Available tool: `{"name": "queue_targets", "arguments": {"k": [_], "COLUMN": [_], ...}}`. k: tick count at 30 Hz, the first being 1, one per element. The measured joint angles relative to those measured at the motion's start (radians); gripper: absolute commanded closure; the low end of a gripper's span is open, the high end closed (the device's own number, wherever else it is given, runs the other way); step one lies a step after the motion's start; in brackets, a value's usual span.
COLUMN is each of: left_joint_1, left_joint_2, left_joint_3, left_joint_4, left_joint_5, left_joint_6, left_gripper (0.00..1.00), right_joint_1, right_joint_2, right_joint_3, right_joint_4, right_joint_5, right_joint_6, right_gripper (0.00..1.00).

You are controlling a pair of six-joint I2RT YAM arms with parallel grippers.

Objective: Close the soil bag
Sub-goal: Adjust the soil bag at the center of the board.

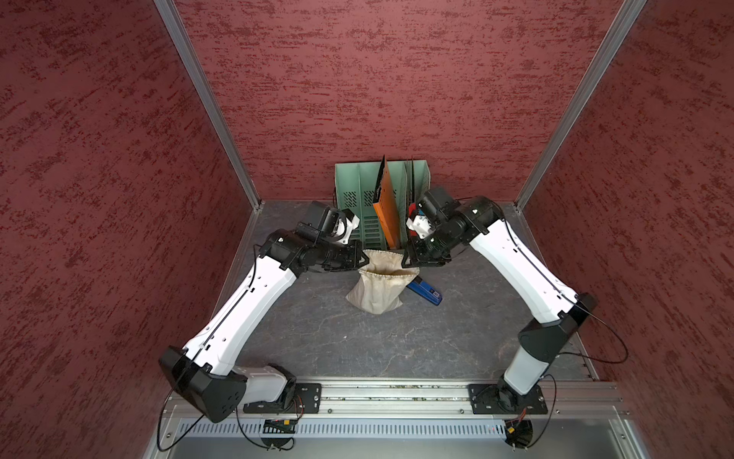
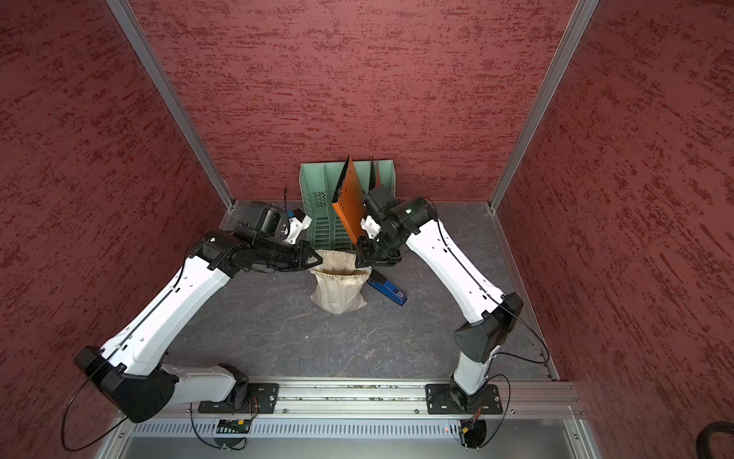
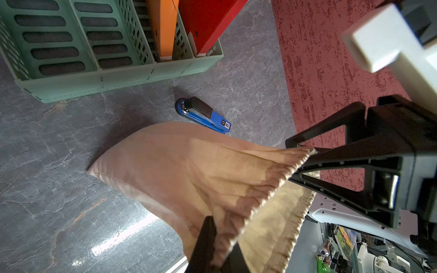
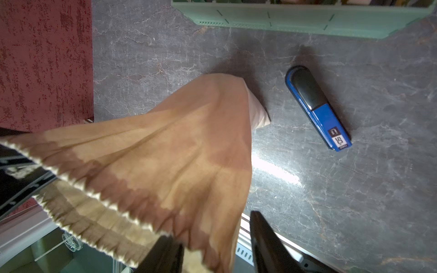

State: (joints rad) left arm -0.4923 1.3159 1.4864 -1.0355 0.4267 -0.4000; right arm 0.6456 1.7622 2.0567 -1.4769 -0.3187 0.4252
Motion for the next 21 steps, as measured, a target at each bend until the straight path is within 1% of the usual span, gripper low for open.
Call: {"name": "queue_targets", "arguments": {"k": [5, 9, 12, 15, 17, 21], "left_joint_1": [-0.001, -0.002, -0.002, -0.002, -0.002, -0.002], "left_joint_2": [-0.021, -0.024, -0.026, -0.03, -0.035, -0.055], "left_joint_3": [-0.001, -0.002, -0.012, -0.021, -0.027, -0.037], "left_joint_4": [-0.002, -0.004, -0.003, -0.003, -0.003, -0.005], "left_joint_5": [-0.009, -0.01, -0.009, -0.009, -0.009, -0.01], "left_joint_6": [-0.007, -0.011, -0.011, -0.01, -0.009, -0.004], "left_gripper": [0.91, 0.91, 0.91, 0.91, 0.91, 0.9], "right_joint_1": [0.018, 0.034, 0.035, 0.037, 0.037, 0.038], "right_joint_2": [0.026, 0.015, -0.006, -0.006, 0.016, 0.103], "right_joint_3": [0.056, 0.04, 0.004, 0.014, 0.062, 0.211], "right_joint_4": [-0.043, -0.086, -0.09, -0.081, -0.082, -0.082], "right_joint_5": [0.02, 0.053, 0.066, 0.069, 0.068, 0.061], "right_joint_6": [0.007, 0.021, 0.029, 0.033, 0.035, 0.028], "right_gripper": [0.42, 0.41, 0.42, 0.42, 0.42, 0.41]}}
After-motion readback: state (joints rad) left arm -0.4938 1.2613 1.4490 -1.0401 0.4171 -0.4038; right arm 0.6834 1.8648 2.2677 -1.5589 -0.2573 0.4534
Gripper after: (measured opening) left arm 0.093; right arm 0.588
